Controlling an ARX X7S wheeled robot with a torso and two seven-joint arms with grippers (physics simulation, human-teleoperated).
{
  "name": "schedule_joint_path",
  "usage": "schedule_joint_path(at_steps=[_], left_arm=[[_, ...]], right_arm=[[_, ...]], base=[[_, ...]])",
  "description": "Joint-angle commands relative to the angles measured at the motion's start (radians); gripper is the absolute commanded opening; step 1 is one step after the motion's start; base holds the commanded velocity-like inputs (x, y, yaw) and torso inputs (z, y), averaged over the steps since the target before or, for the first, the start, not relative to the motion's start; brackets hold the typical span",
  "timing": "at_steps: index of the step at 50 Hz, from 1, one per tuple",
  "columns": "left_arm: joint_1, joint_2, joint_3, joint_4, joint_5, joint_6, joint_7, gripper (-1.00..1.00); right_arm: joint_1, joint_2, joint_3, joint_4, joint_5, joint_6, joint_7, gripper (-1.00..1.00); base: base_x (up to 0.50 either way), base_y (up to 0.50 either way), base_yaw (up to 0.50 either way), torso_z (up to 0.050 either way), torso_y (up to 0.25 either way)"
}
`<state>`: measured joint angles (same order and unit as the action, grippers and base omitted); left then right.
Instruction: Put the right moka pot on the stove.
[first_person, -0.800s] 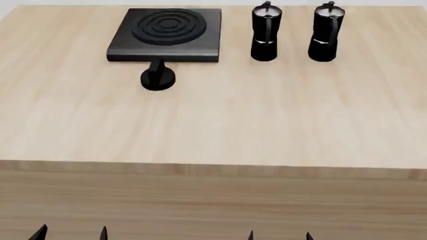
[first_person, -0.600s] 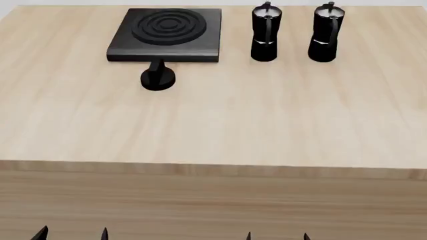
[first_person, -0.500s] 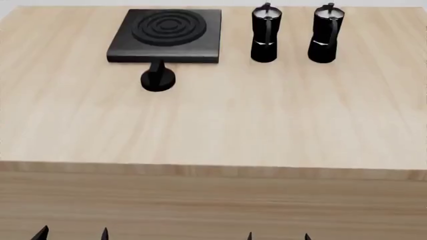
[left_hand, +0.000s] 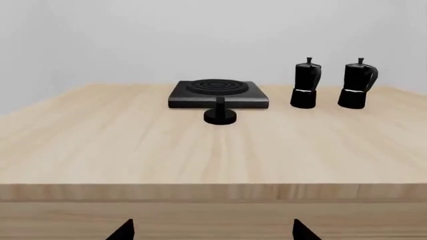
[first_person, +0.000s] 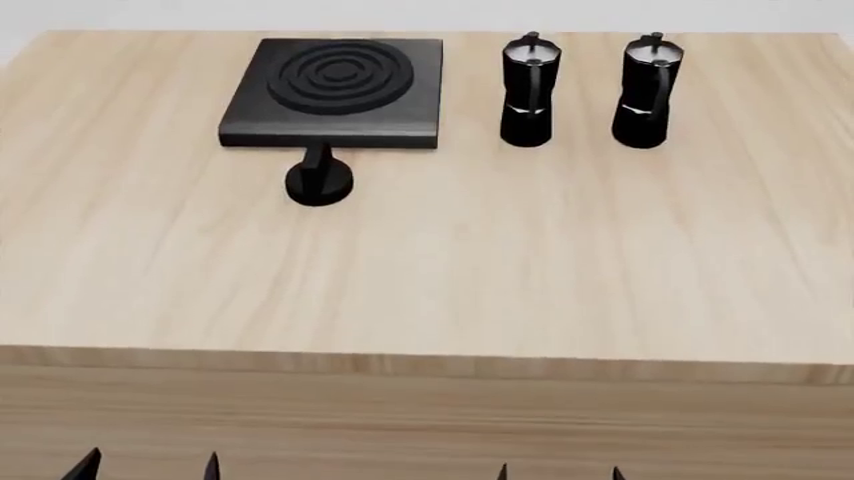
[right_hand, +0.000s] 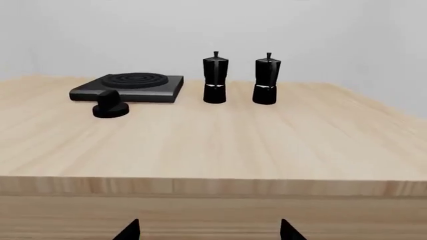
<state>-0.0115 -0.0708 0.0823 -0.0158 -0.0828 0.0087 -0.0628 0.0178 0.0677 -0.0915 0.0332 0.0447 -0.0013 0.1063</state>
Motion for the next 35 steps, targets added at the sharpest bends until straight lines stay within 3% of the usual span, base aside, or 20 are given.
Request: schedule_joint_path(at_steps=[1,16,35], left_arm=[[-0.003,-0.014,0.014,0.0,-0.024,-0.001,-0.012,1.0],[-0.004,-0.028,0.03,-0.003,-0.037,0.008,-0.038,1.0],[-0.001,-0.046,0.053,0.004,-0.046,0.016,-0.065,1.0]], right_arm=[[0.001,0.014,-0.018,0.005,0.009,-0.006,0.022,1.0],[0.003,0.03,-0.043,0.01,0.018,-0.014,0.043,1.0],[0.006,0.051,-0.076,0.028,0.005,-0.047,0.069,1.0]], base=[[0.0,0.0,0.0,0.05,0.039],[0.0,0.0,0.0,0.049,0.046],[0.08,0.0,0.0,0.0,0.0]])
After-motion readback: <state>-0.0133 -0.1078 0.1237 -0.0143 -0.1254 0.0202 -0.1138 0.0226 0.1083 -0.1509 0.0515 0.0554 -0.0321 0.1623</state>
